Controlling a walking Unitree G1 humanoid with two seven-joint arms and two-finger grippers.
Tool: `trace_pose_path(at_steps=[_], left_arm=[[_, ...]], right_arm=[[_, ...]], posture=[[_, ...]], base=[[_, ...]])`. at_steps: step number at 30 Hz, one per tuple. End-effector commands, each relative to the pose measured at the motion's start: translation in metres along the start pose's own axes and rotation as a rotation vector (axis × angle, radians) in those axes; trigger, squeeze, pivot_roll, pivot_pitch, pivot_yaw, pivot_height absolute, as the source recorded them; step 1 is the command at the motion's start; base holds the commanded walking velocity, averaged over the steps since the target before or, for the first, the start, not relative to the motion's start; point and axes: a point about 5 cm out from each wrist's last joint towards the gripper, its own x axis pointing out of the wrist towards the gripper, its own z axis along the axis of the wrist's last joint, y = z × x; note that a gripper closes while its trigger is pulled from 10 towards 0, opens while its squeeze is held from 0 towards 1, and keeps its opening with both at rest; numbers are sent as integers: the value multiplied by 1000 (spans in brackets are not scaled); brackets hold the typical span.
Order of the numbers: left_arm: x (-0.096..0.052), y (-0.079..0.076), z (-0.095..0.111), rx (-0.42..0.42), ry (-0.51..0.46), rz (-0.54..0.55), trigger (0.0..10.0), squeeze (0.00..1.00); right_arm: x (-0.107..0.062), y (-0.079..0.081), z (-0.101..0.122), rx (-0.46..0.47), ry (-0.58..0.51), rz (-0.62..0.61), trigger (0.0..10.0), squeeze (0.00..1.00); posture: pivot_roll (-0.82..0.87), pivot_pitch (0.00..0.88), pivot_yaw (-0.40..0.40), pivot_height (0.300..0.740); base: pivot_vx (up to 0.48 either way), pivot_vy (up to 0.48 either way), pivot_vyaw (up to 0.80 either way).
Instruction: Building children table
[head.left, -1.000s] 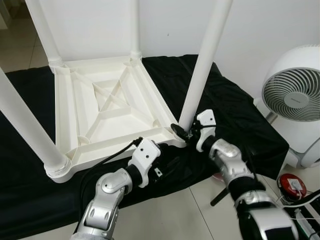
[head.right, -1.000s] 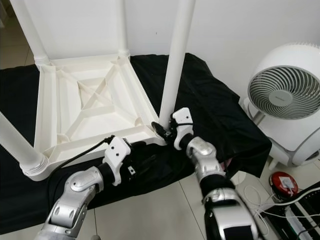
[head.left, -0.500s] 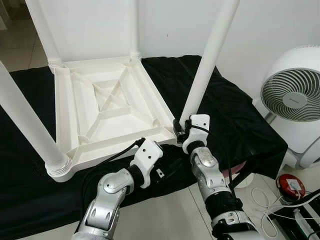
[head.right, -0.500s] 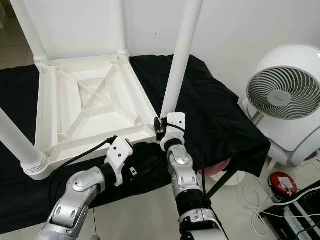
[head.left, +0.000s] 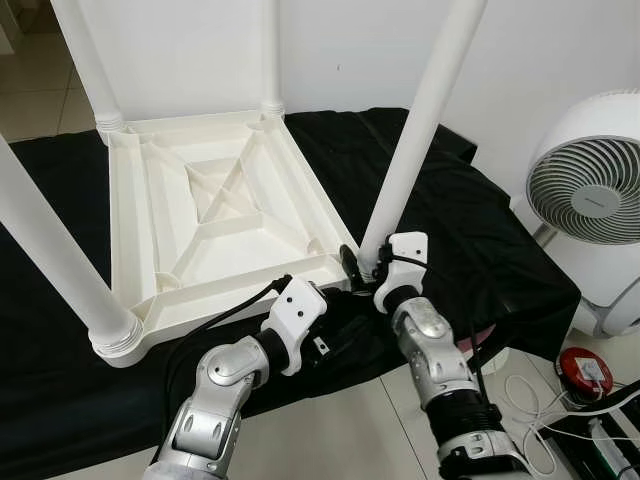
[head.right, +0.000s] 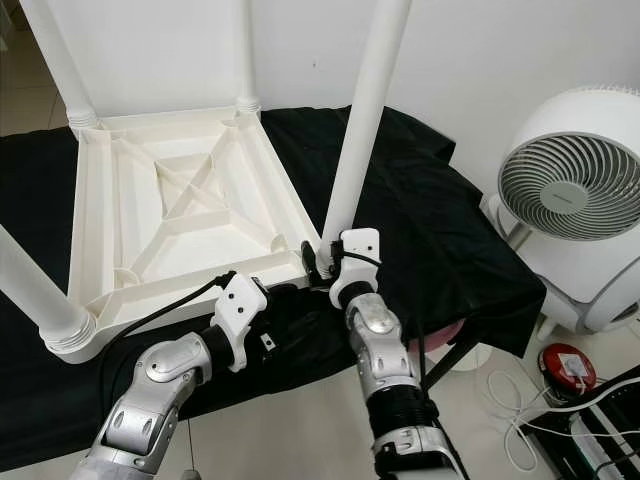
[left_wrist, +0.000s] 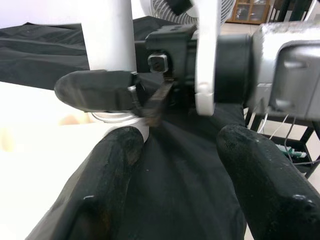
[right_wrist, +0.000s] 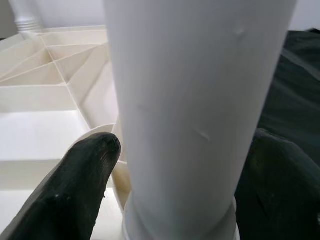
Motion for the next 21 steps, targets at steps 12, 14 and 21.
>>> trace_pose_path(at_steps=[12,14,21], left_arm=[[1,8,4,6,-2,109,10000,0],[0,8,5,6,-4,113,10000,0],[-2,7,4,3,-2,121,10000,0]], right_arm=[[8,-29,10,-203,87,419,10000,0],[11,-31,8,-215,124,457,10000,0],[15,-26,3,-242,163,537,2510,0]], posture=[[13,0,-50,740],[18,0,-49,740],[20,0,-50,740]], base=[[0,0,0],[0,0,0],[0,0,0]])
